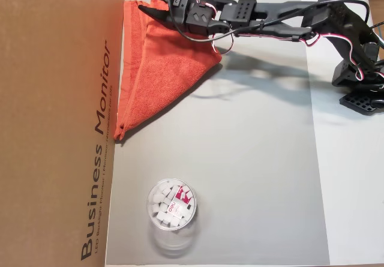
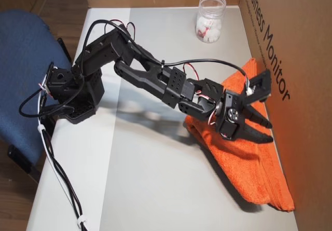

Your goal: Fold the blanket.

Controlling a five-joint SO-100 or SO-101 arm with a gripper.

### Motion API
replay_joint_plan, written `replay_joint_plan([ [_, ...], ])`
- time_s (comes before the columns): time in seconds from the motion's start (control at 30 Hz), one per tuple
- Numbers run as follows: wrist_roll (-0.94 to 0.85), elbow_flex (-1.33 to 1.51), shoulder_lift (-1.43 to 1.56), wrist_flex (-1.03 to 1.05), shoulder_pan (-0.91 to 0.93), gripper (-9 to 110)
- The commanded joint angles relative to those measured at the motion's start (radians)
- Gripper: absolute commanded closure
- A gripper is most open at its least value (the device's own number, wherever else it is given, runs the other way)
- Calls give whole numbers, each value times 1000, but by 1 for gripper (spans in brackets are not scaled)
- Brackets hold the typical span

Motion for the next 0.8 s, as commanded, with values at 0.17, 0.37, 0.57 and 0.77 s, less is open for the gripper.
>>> replay_joint_plan([
  [0.17, -2, 87, -51, -247, -32, 92],
  [0.37, -2, 101, -161, -387, -41, 92],
  [0.57, -11, 103, -229, -449, -55, 92],
  [0.77, -18, 181, -222, -456, -81, 92],
])
